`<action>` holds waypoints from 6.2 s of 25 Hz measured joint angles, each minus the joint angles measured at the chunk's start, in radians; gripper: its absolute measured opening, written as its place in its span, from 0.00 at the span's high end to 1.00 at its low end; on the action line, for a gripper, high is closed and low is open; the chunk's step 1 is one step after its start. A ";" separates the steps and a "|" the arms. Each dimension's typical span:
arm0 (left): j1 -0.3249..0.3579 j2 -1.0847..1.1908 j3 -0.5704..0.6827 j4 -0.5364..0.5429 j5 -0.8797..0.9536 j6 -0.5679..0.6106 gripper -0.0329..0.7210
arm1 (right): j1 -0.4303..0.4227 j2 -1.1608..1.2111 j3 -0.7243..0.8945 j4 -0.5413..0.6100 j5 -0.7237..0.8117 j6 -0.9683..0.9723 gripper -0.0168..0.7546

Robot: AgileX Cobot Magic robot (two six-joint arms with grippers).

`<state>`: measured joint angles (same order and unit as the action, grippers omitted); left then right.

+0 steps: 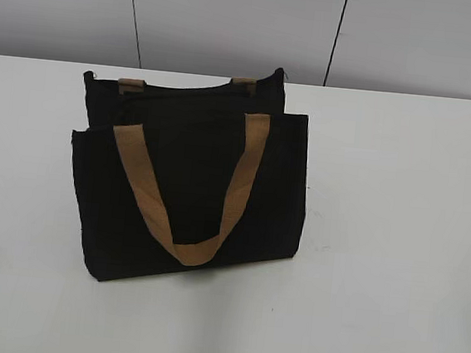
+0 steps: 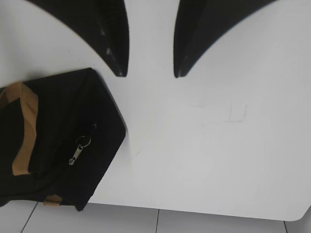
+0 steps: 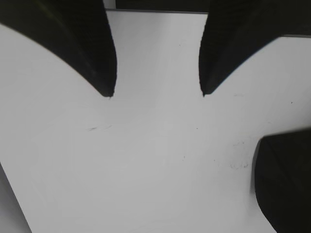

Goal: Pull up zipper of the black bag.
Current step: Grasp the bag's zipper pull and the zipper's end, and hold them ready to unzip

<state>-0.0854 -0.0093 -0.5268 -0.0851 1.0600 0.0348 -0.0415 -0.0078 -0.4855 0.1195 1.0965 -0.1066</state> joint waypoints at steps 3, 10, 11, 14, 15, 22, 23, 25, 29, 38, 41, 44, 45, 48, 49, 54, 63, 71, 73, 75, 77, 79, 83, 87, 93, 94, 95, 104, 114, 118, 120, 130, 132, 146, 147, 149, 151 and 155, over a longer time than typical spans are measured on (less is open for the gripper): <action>0.000 0.000 0.000 0.000 0.000 0.000 0.64 | 0.000 0.000 0.000 0.000 0.000 0.000 0.43; 0.000 0.000 0.000 0.000 0.000 0.000 0.64 | 0.000 0.000 0.000 0.000 0.000 0.000 0.43; 0.000 0.000 0.000 0.000 0.000 0.000 0.64 | 0.000 0.000 0.000 0.000 0.000 0.000 0.43; 0.000 0.000 0.000 0.000 0.000 0.000 0.64 | 0.000 0.000 0.000 0.000 0.000 0.000 0.43; 0.000 0.000 0.000 0.000 0.000 0.000 0.64 | 0.000 0.000 0.000 0.000 0.000 0.000 0.43; 0.000 0.000 0.000 0.011 0.000 0.000 0.50 | 0.000 0.000 0.000 0.000 0.000 0.000 0.43; 0.000 0.000 0.000 0.026 0.000 0.000 0.44 | 0.000 0.000 0.000 0.000 0.000 0.000 0.43; 0.000 0.000 0.000 0.065 0.000 0.001 0.27 | 0.000 0.000 0.000 0.000 0.000 0.000 0.43; 0.000 0.000 0.000 0.104 0.000 0.013 0.12 | 0.000 0.000 0.000 0.000 0.000 0.000 0.43; 0.000 0.015 0.000 0.105 0.000 0.034 0.23 | 0.000 0.000 0.000 0.000 -0.001 0.000 0.43; 0.000 0.016 0.000 0.105 0.000 0.035 0.24 | 0.000 0.000 0.000 0.000 -0.001 0.000 0.43; 0.000 0.017 0.000 0.105 0.000 0.035 0.24 | 0.000 0.000 0.000 0.000 -0.001 0.000 0.43; 0.000 0.017 0.000 0.105 0.000 0.035 0.25 | 0.000 0.000 0.000 0.000 -0.001 0.000 0.43; 0.000 0.017 0.000 0.105 0.000 0.035 0.25 | 0.000 0.000 0.000 0.000 -0.001 0.000 0.43; 0.000 0.017 0.000 0.105 0.000 0.035 0.25 | 0.000 0.000 0.000 0.000 -0.001 0.000 0.43; 0.000 0.032 0.000 0.105 -0.002 0.036 0.25 | 0.000 0.000 0.000 0.000 -0.001 0.000 0.43; 0.000 0.176 -0.013 0.096 -0.212 0.037 0.29 | 0.000 0.000 0.000 0.000 -0.001 0.000 0.43; 0.000 0.418 -0.013 0.094 -0.687 0.037 0.32 | 0.000 0.000 0.000 0.000 -0.001 0.000 0.43; 0.000 0.513 -0.013 0.094 -0.827 0.037 0.34 | 0.000 0.000 0.000 0.000 -0.001 0.000 0.43; 0.000 0.629 -0.013 0.094 -0.957 0.037 0.37 | 0.000 0.000 0.000 0.000 -0.001 0.000 0.43; 0.000 0.739 -0.013 0.094 -1.084 0.037 0.39 | 0.000 0.000 0.000 0.000 -0.001 0.000 0.43; 0.000 0.877 -0.013 0.094 -1.226 0.037 0.41 | 0.000 0.000 0.000 0.000 -0.001 0.000 0.43; 0.000 1.048 0.018 0.094 -1.516 0.037 0.44 | 0.000 0.000 0.000 -0.001 -0.001 0.000 0.43; 0.000 1.180 0.125 0.095 -1.799 0.032 0.44 | 0.000 0.000 0.000 -0.001 -0.001 0.000 0.43; 0.000 1.309 0.294 0.149 -1.986 -0.003 0.44 | 0.000 0.000 0.000 -0.001 -0.001 0.000 0.43; 0.000 1.334 0.316 0.187 -2.004 -0.010 0.44 | 0.000 0.000 0.000 -0.001 -0.001 0.000 0.43; 0.000 1.356 0.332 0.223 -2.020 -0.014 0.44 | 0.000 0.000 0.000 -0.001 -0.001 0.000 0.43; 0.000 1.709 0.356 0.494 -2.222 -0.024 0.44 | 0.000 0.000 0.000 -0.001 -0.001 0.000 0.43; 0.000 1.941 0.274 0.715 -2.258 -0.025 0.44 | 0.000 0.000 0.000 -0.002 -0.001 0.000 0.43; 0.002 1.942 0.187 0.831 -2.262 -0.025 0.44 | 0.000 0.000 0.000 -0.002 -0.001 0.000 0.43; 0.002 1.942 0.149 0.850 -2.265 -0.025 0.45 | 0.000 0.000 0.000 -0.002 -0.001 0.000 0.43; 0.002 1.982 0.091 0.908 -2.245 -0.026 0.52 | 0.000 0.000 0.000 -0.002 -0.001 0.000 0.43; 0.003 1.992 0.088 0.914 -2.246 -0.026 0.53 | 0.000 0.000 0.000 -0.002 -0.001 0.000 0.43; 0.003 2.001 0.086 0.936 -2.211 -0.026 0.76 | 0.000 0.000 0.000 -0.002 -0.001 0.000 0.43; 0.003 2.001 0.086 0.937 -2.211 -0.026 0.79 | 0.000 0.000 0.000 -0.002 -0.001 0.000 0.43; 0.003 2.001 0.086 0.939 -2.215 -0.026 0.84 | 0.000 0.000 0.000 -0.002 -0.001 0.000 0.43; 0.003 2.001 0.086 0.940 -2.225 -0.026 0.86 | 0.000 0.000 0.000 -0.002 -0.001 0.000 0.43; 0.003 1.993 0.086 0.940 -2.239 -0.078 0.92 | 0.000 0.000 0.000 -0.002 -0.001 0.000 0.43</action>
<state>-0.0821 1.9839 -0.4408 0.8549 -1.1789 -0.0427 -0.0415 -0.0078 -0.4855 0.1174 1.0957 -0.1066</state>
